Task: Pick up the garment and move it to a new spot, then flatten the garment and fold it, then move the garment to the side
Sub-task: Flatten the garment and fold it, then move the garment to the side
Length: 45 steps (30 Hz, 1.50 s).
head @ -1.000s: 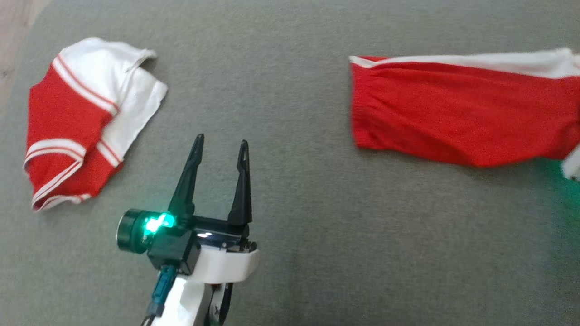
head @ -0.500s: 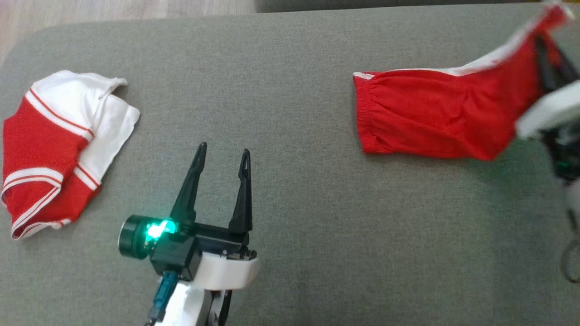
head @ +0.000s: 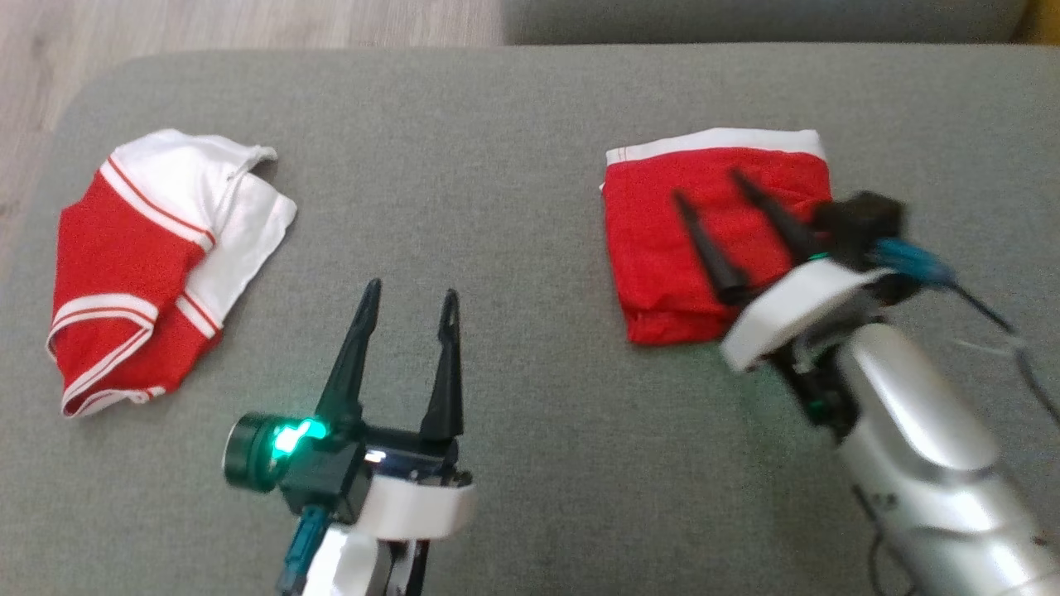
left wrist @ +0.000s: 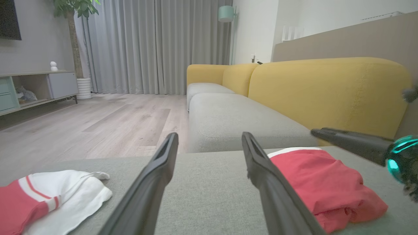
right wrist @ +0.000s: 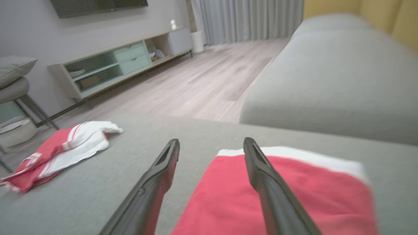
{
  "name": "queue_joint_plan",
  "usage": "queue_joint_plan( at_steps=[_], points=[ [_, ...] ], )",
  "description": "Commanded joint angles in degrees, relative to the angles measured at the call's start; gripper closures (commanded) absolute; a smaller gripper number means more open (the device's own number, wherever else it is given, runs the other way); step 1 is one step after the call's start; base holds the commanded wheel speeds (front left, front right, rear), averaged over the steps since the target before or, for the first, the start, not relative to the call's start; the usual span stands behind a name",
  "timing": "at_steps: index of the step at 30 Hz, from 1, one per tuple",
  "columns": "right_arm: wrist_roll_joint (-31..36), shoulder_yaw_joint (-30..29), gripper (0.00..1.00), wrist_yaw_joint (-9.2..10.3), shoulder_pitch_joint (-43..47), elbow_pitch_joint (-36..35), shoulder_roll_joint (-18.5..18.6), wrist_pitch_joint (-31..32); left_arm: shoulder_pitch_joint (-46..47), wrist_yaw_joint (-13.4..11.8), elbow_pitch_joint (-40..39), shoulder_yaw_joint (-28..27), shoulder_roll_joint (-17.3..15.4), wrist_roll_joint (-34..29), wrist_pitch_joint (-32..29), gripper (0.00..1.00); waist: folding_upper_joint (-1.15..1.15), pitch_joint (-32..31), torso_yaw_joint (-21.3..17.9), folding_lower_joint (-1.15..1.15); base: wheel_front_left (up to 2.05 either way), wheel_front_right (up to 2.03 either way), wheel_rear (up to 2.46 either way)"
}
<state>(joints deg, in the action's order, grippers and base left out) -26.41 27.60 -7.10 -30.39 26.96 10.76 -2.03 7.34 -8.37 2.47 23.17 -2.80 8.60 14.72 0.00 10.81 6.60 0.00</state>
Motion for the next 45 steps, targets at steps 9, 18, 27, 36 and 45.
queue_joint_plan(
  at_steps=[9, 18, 27, 36, 45],
  points=[
    [9.94, -20.06, 0.00, -0.39, 11.38, -5.35, 0.51, -12.28, -5.58, -1.26, -1.51, -6.15, -0.08, -0.35, 0.28, 0.00, 0.00, -7.09, -2.90, 0.00, 0.00, 0.00, 0.00],
    [14.78, -24.74, 0.00, -0.39, 29.08, -18.64, -3.79, -12.95, -10.82, -1.04, -0.21, -9.82, -0.08, -1.70, 0.28, 0.00, 0.00, -12.41, -4.71, 0.00, 0.00, 0.00, 0.00],
    [18.07, -19.43, 0.00, -0.39, 34.98, -19.23, -3.35, -12.96, -14.44, -0.47, 2.26, -12.28, -0.08, -2.41, 0.28, 0.00, 0.00, -14.49, -6.17, 0.00, 0.00, 0.00, 0.00],
    [18.41, -19.39, 0.00, -0.39, 34.73, -18.45, -3.24, -12.97, -14.74, -0.06, 3.59, -12.41, -0.08, -2.30, 0.28, 0.00, 0.00, -14.21, -5.79, 0.00, 0.00, 0.00, 0.00],
    [18.41, -19.49, 0.00, -0.39, 34.35, -17.78, -3.61, -12.97, -14.56, 0.13, 3.98, -12.46, -0.08, -2.29, 0.28, 0.00, 0.00, -13.83, -5.63, 0.00, 0.00, 0.00, 0.00]
  ],
)
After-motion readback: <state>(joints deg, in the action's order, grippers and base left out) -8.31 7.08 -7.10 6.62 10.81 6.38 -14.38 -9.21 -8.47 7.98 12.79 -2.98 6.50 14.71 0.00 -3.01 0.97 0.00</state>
